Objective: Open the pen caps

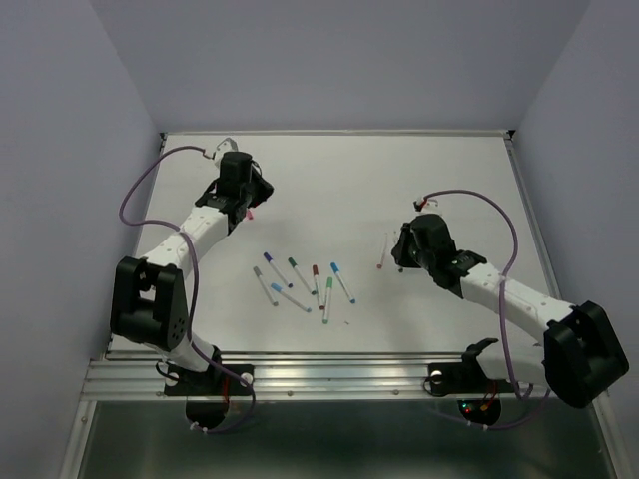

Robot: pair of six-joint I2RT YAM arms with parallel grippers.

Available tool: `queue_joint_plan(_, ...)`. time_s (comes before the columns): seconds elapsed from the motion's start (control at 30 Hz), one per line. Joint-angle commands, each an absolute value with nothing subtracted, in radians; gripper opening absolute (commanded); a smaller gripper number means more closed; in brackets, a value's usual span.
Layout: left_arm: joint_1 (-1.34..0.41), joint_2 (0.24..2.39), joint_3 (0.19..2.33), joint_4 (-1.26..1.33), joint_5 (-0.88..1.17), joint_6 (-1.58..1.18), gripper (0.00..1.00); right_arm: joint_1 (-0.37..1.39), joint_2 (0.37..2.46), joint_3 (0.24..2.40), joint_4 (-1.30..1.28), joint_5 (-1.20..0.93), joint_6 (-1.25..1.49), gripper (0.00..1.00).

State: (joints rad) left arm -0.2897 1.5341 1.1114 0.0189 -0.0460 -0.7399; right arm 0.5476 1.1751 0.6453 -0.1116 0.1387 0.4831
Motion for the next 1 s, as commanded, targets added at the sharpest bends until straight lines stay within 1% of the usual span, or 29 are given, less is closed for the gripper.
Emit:
queue_joint_plan(0.0,-0.261,1.523,1.074,-0.075,-0.169,-0.687,0.0,0.523,1.25,0.702,-0.13,0.215,0.483,0.01)
queue_joint_plan(0.13,-0.241,1.557,1.058,-0.094,-0.181,-0.68,0.0,0.514,1.33,0.735,-0.133,0.281,0.489,0.06)
queue_joint_plan(0.3,-0.23,1.624,1.075,-0.117,-0.213,-0.672,0.0,0.514,1.416,0.772,-0.133,0.264,0.485,0.08)
queue_joint_plan(0.33,-0.229,1.637,1.083,-0.121,-0.216,-0.672,0.0,0.514,1.434,0.773,-0.133,0.271,0.489,0.11)
queue_joint_plan(0.47,-0.224,1.707,1.136,-0.149,-0.253,-0.666,0.0,0.505,1.457,0.778,-0.133,0.285,0.506,0.14)
queue_joint_plan(0.6,-0.222,1.785,1.186,-0.152,-0.236,-0.658,0.0,0.505,1.476,0.778,-0.132,0.287,0.505,0.19)
queue_joint_plan(0.7,-0.222,1.812,1.21,-0.152,-0.233,-0.661,0.01,0.505,1.488,0.776,-0.137,0.288,0.514,0.28)
queue_joint_plan(0.73,-0.222,1.821,1.221,-0.152,-0.233,-0.661,0.01,0.505,1.488,0.776,-0.137,0.279,0.512,0.34)
queue_joint_plan(0.77,-0.222,1.821,1.224,-0.152,-0.232,-0.661,0.02,0.505,1.488,0.778,-0.137,0.275,0.515,0.37)
queue_joint_plan(0.83,-0.222,1.833,1.236,-0.15,-0.226,-0.655,0.07,0.505,1.483,0.781,-0.14,0.262,0.512,0.44)
queue_joint_plan(0.9,-0.222,1.851,1.253,-0.15,-0.21,-0.652,0.09,0.505,1.474,0.785,-0.144,0.258,0.512,0.5)
queue_joint_plan(0.93,-0.222,1.861,1.258,-0.15,-0.206,-0.649,0.09,0.505,1.465,0.785,-0.146,0.247,0.511,0.52)
queue_joint_plan(0.97,-0.222,1.867,1.267,-0.153,-0.199,-0.647,0.12,0.505,1.459,0.788,-0.15,0.239,0.508,0.54)
